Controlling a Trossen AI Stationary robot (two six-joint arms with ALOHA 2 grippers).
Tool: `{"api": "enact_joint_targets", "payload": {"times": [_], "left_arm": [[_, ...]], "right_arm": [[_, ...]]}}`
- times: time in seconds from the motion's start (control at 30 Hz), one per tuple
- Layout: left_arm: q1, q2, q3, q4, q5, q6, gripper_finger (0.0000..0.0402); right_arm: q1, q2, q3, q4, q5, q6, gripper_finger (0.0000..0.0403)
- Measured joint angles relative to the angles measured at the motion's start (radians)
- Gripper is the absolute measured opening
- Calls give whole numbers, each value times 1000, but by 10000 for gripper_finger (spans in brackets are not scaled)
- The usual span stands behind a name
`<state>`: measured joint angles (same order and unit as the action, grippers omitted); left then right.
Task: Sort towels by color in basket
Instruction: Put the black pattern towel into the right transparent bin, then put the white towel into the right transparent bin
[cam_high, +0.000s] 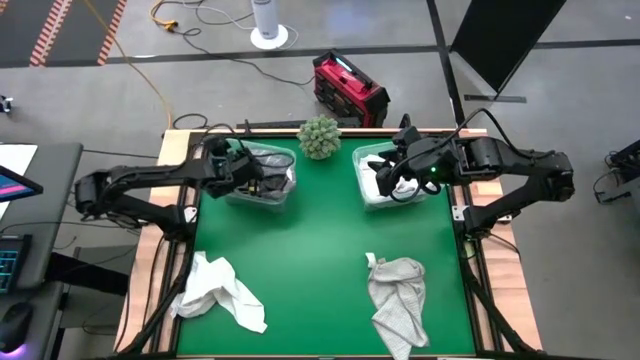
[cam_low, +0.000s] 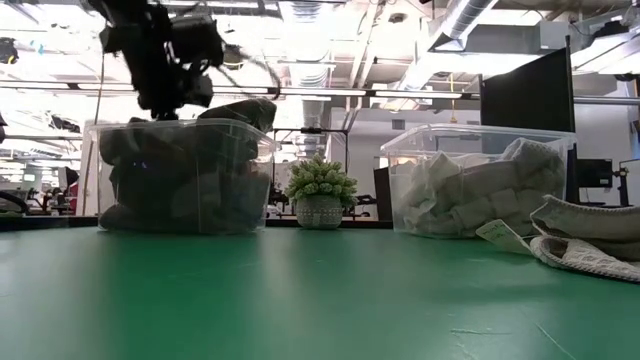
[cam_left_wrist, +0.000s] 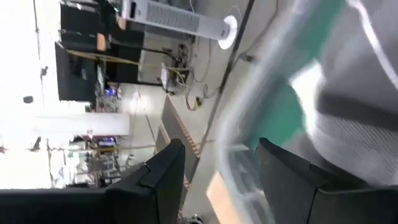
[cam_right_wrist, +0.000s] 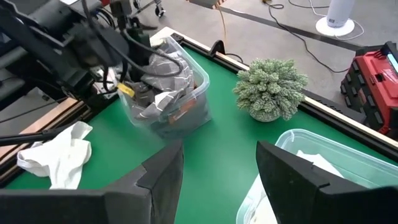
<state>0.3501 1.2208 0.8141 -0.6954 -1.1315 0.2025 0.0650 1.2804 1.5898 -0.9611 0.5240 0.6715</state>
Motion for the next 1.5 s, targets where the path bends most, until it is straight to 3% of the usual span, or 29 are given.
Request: {"api": "enact_joint_targets", "payload": {"times": [0.3,0.4,0.47,0.53,0.63,0.7,0.9,1.0,1.2,1.33,1.5], "left_arm": [[2,-10,113,-4,-46,159,180],[2,-22,158,-22,-98,136,175],[1,-41,217,-65,-67,41,173],[2,-61,297,-110,87,-145,170],[42,-90,362,-91,472,-451,169],[67,-105,362,-29,681,-571,169],[51,-120,281,81,1024,-827,169],[-52,-170,234,102,1108,-890,168],[-434,-258,211,-53,1144,-829,169],[-711,-251,210,-180,1160,-736,168],[-960,-187,210,-209,1156,-732,168]], "right_arm": [[0,0,0,5,0,3,227],[0,0,0,5,0,10,227],[0,0,0,5,0,10,227],[0,0,0,5,0,10,227],[-3,0,0,5,1,9,227],[-9,0,0,5,2,10,227],[-22,0,0,8,4,5,228],[-12,0,0,6,4,5,227],[8,0,0,-9,4,-2,227],[-12,0,0,-12,4,-25,227],[-35,0,0,-11,2,-27,227]]}}
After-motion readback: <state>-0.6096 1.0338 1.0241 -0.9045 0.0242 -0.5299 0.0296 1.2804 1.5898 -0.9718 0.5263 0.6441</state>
